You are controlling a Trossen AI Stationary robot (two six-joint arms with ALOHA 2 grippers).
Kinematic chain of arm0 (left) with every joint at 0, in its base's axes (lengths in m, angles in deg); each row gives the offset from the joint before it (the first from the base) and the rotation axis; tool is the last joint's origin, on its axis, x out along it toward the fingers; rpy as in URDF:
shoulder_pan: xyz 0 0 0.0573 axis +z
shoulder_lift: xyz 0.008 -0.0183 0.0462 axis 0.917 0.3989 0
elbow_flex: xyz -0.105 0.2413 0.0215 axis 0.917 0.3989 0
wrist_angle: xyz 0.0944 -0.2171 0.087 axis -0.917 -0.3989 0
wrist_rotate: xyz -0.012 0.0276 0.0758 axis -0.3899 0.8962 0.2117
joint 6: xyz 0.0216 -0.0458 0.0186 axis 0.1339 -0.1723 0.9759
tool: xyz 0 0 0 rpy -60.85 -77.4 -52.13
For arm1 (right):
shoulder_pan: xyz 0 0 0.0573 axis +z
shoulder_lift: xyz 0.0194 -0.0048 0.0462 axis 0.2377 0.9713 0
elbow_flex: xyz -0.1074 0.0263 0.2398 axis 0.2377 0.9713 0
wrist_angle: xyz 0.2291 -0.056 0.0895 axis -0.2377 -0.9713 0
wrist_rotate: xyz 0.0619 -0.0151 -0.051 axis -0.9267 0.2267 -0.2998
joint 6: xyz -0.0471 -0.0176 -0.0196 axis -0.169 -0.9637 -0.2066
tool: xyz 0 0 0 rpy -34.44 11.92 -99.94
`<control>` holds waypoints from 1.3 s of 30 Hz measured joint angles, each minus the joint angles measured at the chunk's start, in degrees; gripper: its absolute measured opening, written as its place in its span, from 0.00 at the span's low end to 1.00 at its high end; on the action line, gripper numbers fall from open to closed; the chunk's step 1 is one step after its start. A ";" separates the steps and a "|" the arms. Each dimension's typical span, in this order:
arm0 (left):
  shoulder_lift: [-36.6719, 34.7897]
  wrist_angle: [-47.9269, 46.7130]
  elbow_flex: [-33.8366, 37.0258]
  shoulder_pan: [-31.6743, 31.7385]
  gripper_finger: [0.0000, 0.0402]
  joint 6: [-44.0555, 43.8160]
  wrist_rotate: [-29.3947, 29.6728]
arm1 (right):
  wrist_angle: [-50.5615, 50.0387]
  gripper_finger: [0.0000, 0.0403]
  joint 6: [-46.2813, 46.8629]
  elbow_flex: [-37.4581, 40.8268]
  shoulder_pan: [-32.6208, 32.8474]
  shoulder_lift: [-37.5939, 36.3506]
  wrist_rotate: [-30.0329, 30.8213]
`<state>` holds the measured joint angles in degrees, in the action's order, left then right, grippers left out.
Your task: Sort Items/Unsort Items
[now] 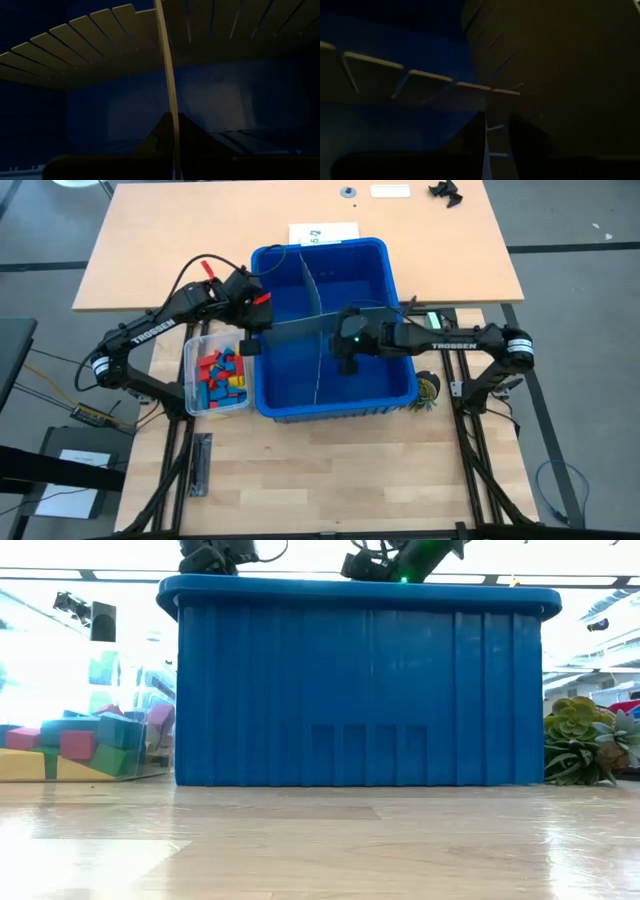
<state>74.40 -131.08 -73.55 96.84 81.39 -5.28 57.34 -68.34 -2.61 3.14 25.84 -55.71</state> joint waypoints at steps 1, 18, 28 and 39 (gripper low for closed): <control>-0.01 -0.01 0.00 0.00 0.04 0.02 0.00 | 0.42 0.20 -0.21 0.00 0.54 -0.04 1.33; -0.01 0.01 0.02 0.02 0.04 0.09 -1.28 | 5.84 0.11 -2.36 1.64 2.02 8.46 9.72; 0.01 0.36 0.07 -0.04 0.04 -0.09 -1.75 | 14.67 0.06 -5.49 1.66 2.65 10.21 10.11; 0.06 -0.75 0.00 -2.21 0.04 -0.13 -2.57 | 14.39 0.05 -3.64 1.66 2.01 10.10 9.90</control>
<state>74.46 -131.83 -73.55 94.63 81.26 -7.84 71.72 -71.98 -0.95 5.15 35.93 -45.81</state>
